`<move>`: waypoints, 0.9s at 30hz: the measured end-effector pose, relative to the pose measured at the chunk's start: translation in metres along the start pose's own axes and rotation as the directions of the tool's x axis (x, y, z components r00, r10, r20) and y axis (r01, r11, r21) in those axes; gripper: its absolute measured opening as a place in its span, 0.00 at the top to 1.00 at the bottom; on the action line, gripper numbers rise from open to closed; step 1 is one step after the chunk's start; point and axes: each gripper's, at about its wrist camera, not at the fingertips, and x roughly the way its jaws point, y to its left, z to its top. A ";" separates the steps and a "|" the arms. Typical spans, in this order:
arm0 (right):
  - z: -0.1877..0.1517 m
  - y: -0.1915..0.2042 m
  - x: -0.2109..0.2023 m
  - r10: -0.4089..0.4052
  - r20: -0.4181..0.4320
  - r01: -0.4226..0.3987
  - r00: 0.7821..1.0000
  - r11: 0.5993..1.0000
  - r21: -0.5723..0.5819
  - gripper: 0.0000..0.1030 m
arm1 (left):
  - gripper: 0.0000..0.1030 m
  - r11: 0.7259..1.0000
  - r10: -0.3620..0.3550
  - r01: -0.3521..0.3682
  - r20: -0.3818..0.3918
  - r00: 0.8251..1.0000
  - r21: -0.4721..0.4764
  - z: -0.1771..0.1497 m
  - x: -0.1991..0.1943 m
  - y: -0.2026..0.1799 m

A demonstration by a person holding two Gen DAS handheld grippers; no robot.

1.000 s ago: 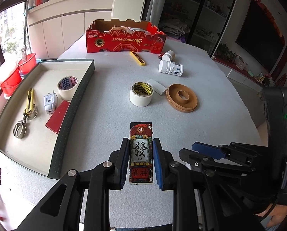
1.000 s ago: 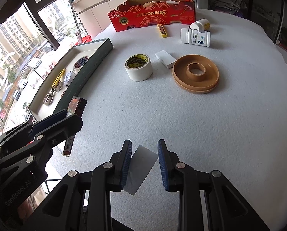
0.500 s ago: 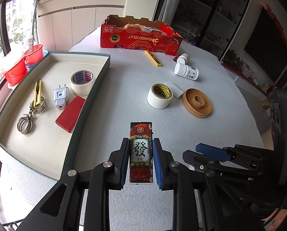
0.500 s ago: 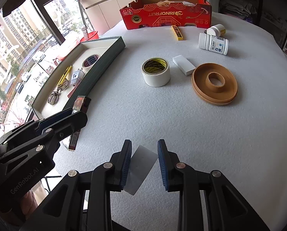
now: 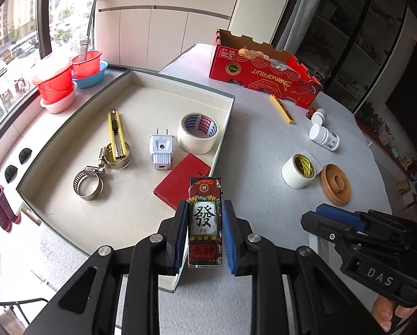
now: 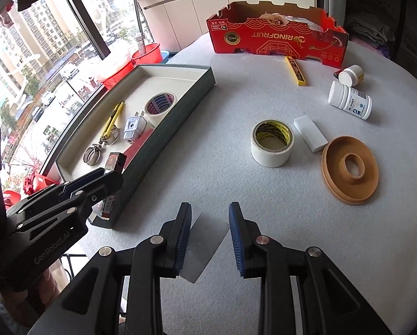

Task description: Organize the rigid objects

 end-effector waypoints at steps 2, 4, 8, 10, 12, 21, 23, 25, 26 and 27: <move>0.013 0.011 0.003 0.009 0.012 -0.008 1.000 1.000 -0.026 0.72 | 0.75 0.999 0.028 -0.028 0.021 0.999 -0.029 0.008 -0.002 0.015; 0.026 0.023 0.006 0.027 0.022 -0.026 0.999 0.999 -0.048 0.72 | 0.75 0.997 0.056 -0.054 0.040 0.998 -0.057 0.018 -0.004 0.030; 0.053 0.044 0.011 0.051 0.052 -0.047 0.997 0.995 -0.087 0.72 | 0.75 0.988 0.116 -0.109 0.067 0.991 -0.111 0.034 -0.003 0.057; 0.066 0.052 0.015 0.063 0.065 -0.056 0.996 0.993 -0.100 0.72 | 0.75 0.983 0.135 -0.124 0.073 0.988 -0.137 0.041 -0.002 0.069; 0.076 0.060 0.021 0.070 0.074 -0.062 0.995 0.992 -0.107 0.72 | 0.75 0.978 0.156 -0.142 0.080 0.985 -0.156 0.047 0.000 0.079; 0.107 0.082 0.062 0.098 0.059 -0.092 0.993 0.992 -0.086 0.72 | 0.75 0.963 0.220 -0.209 0.051 0.974 -0.171 0.056 0.026 0.096; 0.110 0.084 0.070 0.096 0.048 -0.092 0.994 0.992 -0.081 0.72 | 0.75 0.960 0.232 -0.221 0.046 0.972 -0.169 0.057 0.030 0.097; 0.112 0.086 0.077 0.098 0.038 -0.094 0.995 0.992 -0.080 0.72 | 0.75 0.959 0.237 -0.227 0.039 0.971 -0.172 0.058 0.034 0.099; 0.113 0.087 0.080 0.097 0.035 -0.094 0.995 0.992 -0.084 0.72 | 0.75 0.958 0.238 -0.228 0.035 0.971 -0.174 0.058 0.036 0.101; 0.114 0.088 0.083 0.097 0.033 -0.094 0.995 0.992 -0.088 0.72 | 0.75 0.957 0.239 -0.230 0.031 0.970 -0.177 0.058 0.037 0.102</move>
